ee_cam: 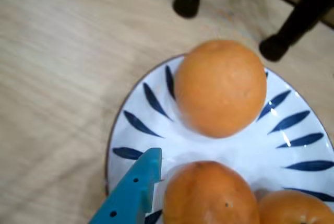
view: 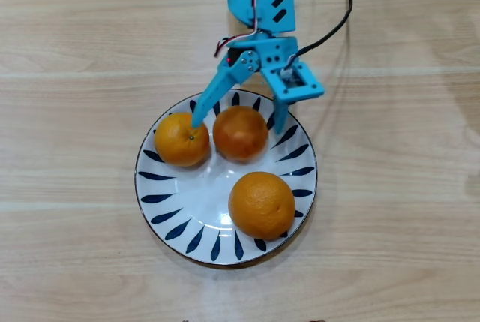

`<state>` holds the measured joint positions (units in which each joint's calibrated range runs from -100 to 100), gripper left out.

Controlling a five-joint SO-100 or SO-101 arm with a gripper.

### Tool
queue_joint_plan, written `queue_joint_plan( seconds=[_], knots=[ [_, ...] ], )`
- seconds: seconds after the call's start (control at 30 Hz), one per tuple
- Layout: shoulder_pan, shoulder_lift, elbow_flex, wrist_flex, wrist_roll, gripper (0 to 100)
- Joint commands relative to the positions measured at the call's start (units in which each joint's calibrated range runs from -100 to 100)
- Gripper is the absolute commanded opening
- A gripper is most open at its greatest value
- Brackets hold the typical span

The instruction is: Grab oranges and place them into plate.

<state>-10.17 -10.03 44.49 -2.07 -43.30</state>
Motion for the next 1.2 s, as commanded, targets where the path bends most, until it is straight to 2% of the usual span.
queue_joint_plan(
  seconds=[0.0,0.1,0.2,0.23,0.3,0.4,0.63,0.8,1.0,1.17],
  knots=[
    [-3.46,-13.22,5.62,2.88,0.28,43],
    [-4.02,-19.64,10.6,4.34,2.16,28],
    [-3.94,-25.73,14.32,5.98,8.64,5],
    [-3.86,-27.76,15.31,6.84,10.78,0],
    [-3.7,-32.24,17.76,9.5,13.87,5],
    [-3.46,-40.01,21.38,15.52,17.53,1],
    [-3.29,-59.96,31.43,35.46,25.05,2],
    [-3.38,-73.15,41.12,42.08,31.85,2],
    [-3.46,-89.38,54.97,51.44,33.94,2],
    [-2.73,-89.38,53.61,56.43,37.18,2]
  ],
)
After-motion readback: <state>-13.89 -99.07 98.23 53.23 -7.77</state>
